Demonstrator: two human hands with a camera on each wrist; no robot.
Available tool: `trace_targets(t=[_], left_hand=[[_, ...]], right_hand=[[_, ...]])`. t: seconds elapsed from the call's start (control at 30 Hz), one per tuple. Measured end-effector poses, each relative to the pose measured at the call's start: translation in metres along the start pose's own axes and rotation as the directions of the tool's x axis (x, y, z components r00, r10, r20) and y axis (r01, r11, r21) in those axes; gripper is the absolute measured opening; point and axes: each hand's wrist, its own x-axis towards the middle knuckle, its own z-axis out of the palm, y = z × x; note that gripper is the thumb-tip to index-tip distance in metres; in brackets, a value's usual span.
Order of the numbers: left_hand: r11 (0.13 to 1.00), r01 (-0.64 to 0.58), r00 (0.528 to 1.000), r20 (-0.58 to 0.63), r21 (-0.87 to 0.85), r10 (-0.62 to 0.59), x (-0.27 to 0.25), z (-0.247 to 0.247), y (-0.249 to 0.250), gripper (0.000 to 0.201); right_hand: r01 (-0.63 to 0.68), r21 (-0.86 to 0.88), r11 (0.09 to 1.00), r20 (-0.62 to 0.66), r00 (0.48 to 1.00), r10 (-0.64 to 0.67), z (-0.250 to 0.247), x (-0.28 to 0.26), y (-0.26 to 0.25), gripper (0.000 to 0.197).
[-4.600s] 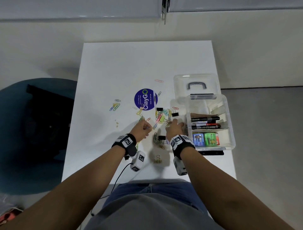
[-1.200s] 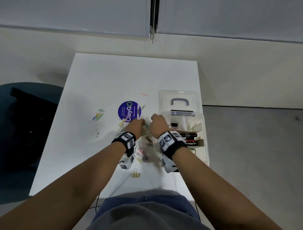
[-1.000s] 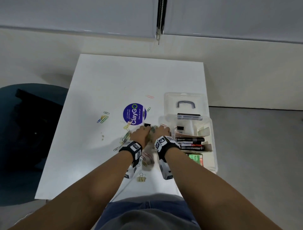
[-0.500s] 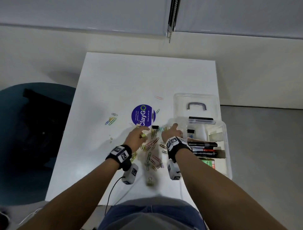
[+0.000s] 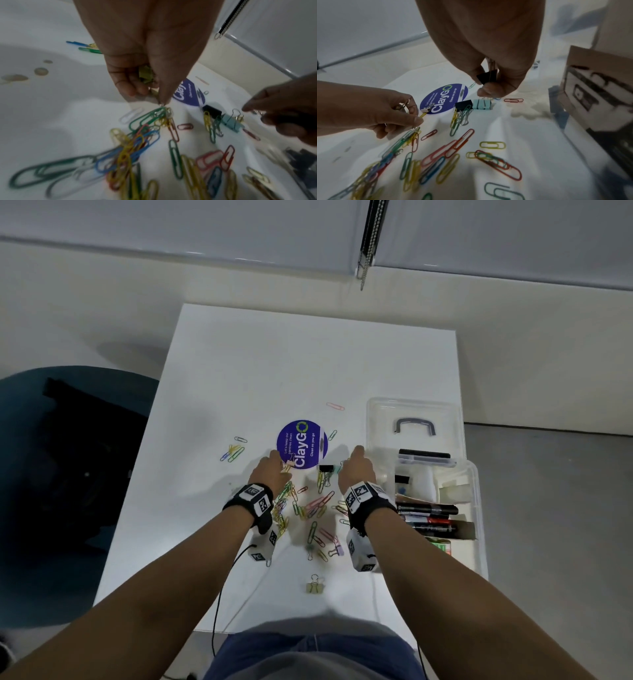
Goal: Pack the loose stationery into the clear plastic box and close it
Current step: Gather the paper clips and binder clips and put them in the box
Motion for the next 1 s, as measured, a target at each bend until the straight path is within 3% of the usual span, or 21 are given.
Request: trace_targets(t=[0.4, 0.57, 0.7, 0.8, 0.9, 1.0], left_hand=[[0.995, -0.017, 0.998, -0.057, 0.094, 0.023, -0.017, 0.004, -0.007, 0.025], [0.992, -0.055, 0.994, -0.085, 0.116, 0.066, -0.031, 0.004, -0.007, 0.021], [0.990, -0.136, 0.979, -0.154, -0.023, 0.131, -0.049, -0.003, 0.002, 0.012], [0.954, -0.213, 0.972, -0.144, -0.210, 0.185, -0.072, -0.015, 0.040, 0.015], [0.893, -0.317, 0.948, -0.108, -0.318, 0.298, -0.091, -0.014, 0.099, 0.015], [0.846, -0.420, 0.904, -0.065, -0.330, 0.423, -0.101, 0.005, 0.159, 0.014]], right_hand=[[0.081, -0.220, 0.972, 0.150, 0.988, -0.048, 0.002, -0.009, 0.000, 0.035], [0.100, 0.155, 0.983, 0.134, 0.983, -0.122, -0.016, -0.036, 0.001, 0.033], [0.180, 0.313, 0.933, 0.088, 0.972, -0.217, -0.055, -0.056, 0.020, 0.019], [0.232, 0.347, 0.909, -0.064, 0.972, -0.224, -0.090, -0.056, 0.041, 0.019], [0.261, 0.268, 0.927, -0.207, 0.956, -0.209, -0.118, -0.054, 0.061, 0.018], [0.205, 0.223, 0.953, -0.168, 0.971, -0.170, -0.130, -0.047, 0.076, 0.022]])
